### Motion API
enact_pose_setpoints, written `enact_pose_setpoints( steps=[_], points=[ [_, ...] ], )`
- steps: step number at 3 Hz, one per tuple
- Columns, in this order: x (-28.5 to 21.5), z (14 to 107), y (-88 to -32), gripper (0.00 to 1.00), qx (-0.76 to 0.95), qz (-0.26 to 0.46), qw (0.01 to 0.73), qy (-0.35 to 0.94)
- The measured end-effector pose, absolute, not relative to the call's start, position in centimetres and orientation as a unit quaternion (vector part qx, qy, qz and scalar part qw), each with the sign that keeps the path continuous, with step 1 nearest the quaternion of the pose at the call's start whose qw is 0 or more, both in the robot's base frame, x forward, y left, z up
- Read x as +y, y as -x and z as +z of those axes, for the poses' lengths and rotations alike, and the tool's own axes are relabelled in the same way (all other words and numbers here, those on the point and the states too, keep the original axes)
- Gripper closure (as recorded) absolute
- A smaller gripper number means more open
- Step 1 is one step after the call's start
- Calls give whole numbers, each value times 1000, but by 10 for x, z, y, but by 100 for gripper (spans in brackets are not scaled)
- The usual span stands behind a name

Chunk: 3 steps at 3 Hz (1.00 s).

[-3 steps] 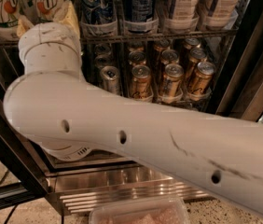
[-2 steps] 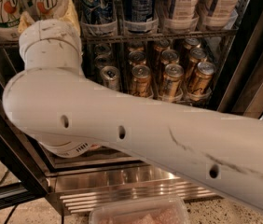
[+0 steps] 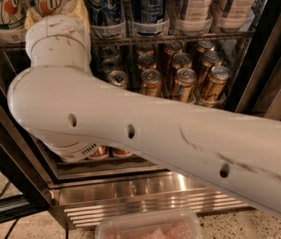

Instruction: Pick 7up can from top shelf of fridge

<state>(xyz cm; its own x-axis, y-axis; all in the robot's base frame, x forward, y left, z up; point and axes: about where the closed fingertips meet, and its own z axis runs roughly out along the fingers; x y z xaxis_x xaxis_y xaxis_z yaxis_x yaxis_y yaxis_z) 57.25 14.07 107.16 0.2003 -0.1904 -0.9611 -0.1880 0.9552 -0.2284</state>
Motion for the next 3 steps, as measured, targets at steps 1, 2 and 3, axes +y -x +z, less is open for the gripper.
enact_pose_setpoints(
  steps=[1, 2, 3],
  points=[
    [136, 1075, -579, 43, 630, -3, 763, 140],
    [136, 1078, -583, 42, 630, 1, 765, 135],
    [137, 1078, -584, 42, 631, 5, 764, 134]
  ],
)
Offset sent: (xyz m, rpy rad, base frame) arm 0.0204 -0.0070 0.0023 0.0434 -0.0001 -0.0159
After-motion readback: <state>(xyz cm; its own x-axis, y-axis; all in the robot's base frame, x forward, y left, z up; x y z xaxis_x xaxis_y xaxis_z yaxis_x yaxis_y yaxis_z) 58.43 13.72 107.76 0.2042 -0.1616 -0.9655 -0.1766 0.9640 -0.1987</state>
